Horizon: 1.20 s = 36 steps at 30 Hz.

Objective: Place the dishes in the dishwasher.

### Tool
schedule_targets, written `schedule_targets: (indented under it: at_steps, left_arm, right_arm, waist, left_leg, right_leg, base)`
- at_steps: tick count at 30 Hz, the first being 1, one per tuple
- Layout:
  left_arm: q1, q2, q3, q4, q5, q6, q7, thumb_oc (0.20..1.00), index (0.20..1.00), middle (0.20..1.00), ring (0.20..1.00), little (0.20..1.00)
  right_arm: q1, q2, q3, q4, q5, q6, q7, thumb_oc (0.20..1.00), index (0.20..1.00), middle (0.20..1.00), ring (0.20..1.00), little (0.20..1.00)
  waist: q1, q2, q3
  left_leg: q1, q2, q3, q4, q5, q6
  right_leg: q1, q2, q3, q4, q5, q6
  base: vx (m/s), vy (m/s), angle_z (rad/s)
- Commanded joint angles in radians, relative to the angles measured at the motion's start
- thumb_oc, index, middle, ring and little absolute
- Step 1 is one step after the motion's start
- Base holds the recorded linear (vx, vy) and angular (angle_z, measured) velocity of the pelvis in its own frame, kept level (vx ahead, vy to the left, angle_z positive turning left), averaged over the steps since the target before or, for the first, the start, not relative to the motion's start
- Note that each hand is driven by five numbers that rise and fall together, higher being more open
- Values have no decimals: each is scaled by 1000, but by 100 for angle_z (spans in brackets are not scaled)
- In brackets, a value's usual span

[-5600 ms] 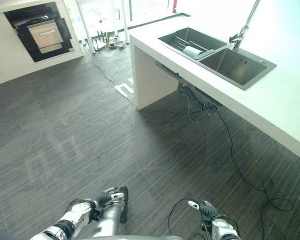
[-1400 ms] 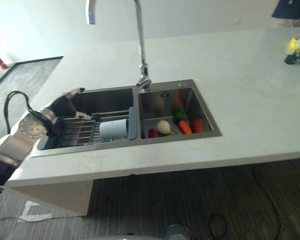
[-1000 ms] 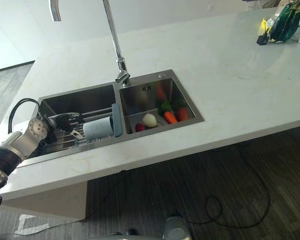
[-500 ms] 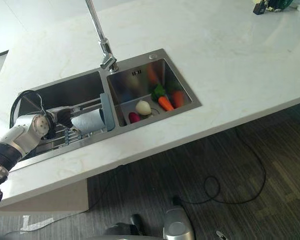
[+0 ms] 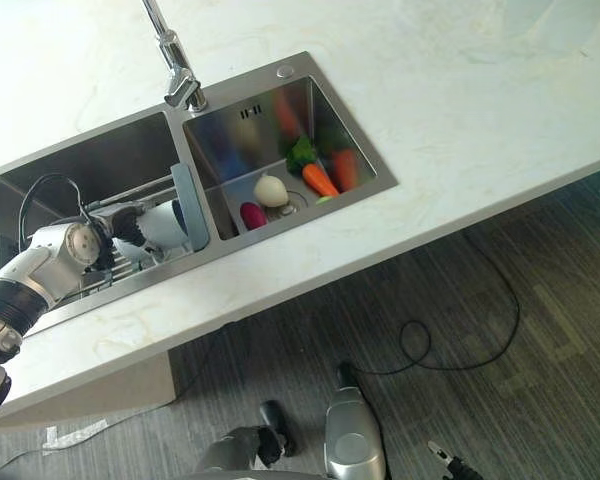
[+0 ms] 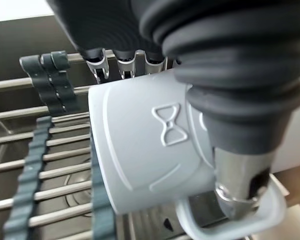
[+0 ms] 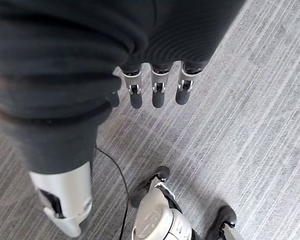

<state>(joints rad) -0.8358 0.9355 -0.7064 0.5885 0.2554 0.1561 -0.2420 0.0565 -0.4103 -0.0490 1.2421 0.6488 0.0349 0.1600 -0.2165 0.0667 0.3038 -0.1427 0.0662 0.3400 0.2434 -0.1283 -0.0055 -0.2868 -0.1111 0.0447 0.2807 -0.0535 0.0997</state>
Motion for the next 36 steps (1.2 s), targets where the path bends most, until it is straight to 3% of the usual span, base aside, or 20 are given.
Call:
schedule_targets:
  at_steps: [1,4,5,10,18,27,33,35,36]
  left_arm:
    - [-50,-6,30,41,-13,15,1,1000,1000,1000,1000,1000]
    - [-66,-13,19,53,-14,31,-33,1000,1000,1000,1000,1000]
    - [-79,-17,6,59,-3,39,-67,200,200,200,200,200]
    - [-120,-26,-44,96,-1,36,-117,200,200,200,200,200]
    - [-146,18,-28,51,-61,44,-6,200,200,200,200,200]
    - [-162,154,47,9,-3,23,119,200,200,200,200,200]
    - [-122,252,138,-1,-84,36,350,200,200,200,200,200]
    - [-96,292,187,21,-141,-9,465,200,200,200,200,200]
    - [-92,296,193,22,-148,-17,476,200,200,200,200,200]
  right_arm:
    - [13,-47,39,-20,20,0,7,1000,1000,1000,1000,1000]
    - [-2,-53,44,-27,28,-4,8,1000,1000,1000,1000,1000]
    - [-13,-56,49,-31,39,-8,7,1000,1000,1000,1000,1000]
    - [-42,-63,63,-43,60,-18,8,1000,1000,1000,1000,1000]
    - [-26,-47,67,-59,68,-32,-1,1000,1000,1000,1000,1000]
    - [17,-17,46,-57,81,-31,-11,1000,1000,1000,1000,1000]
    - [49,7,36,-41,83,-41,-15,1000,1000,1000,1000,1000]
    - [64,19,31,-34,79,-49,-22,1000,1000,1000,1000,1000]
    - [65,20,31,-31,79,-51,-22,1000,1000,1000,1000,1000]
  waist:
    - [-26,-2,-52]
    - [-31,-3,-29]
    - [-33,-3,-16]
    - [-42,-3,12]
    - [-29,4,-14]
    - [16,23,-81]
    - [48,43,-122]
    - [59,48,-137]
    - [60,49,-139]
  left_leg:
    - [-54,-1,-101,57,-65,-21]
    - [-67,-4,-104,57,-61,-22]
    - [-77,-6,-107,57,-59,-22]
    - [-97,-11,-112,57,-53,-23]
    - [-80,-9,-113,57,-57,-27]
    - [-46,-7,-132,57,-66,-32]
    - [-18,-11,-149,57,-76,-34]
    - [-7,-11,-153,57,-80,-34]
    - [-6,-11,-153,57,-80,-34]
  right_leg:
    - [-24,-36,18,19,-7,87]
    - [-37,-36,24,19,-2,86]
    - [-46,-35,28,19,0,85]
    - [-66,-34,37,19,8,82]
    - [-44,-40,18,19,-1,78]
    - [10,-52,-30,19,-22,77]
    - [56,-62,-64,19,-46,71]
    - [73,-65,-76,19,-56,70]
    - [75,-66,-78,19,-57,70]
  base:
    - [-46,40,-3]
    - [-65,26,-3]
    - [-97,34,-12]
    - [-73,33,-1]
    - [-11,-3,2]
    - [32,-27,15]
    - [60,-8,17]
    - [54,9,16]
    - [53,3,16]
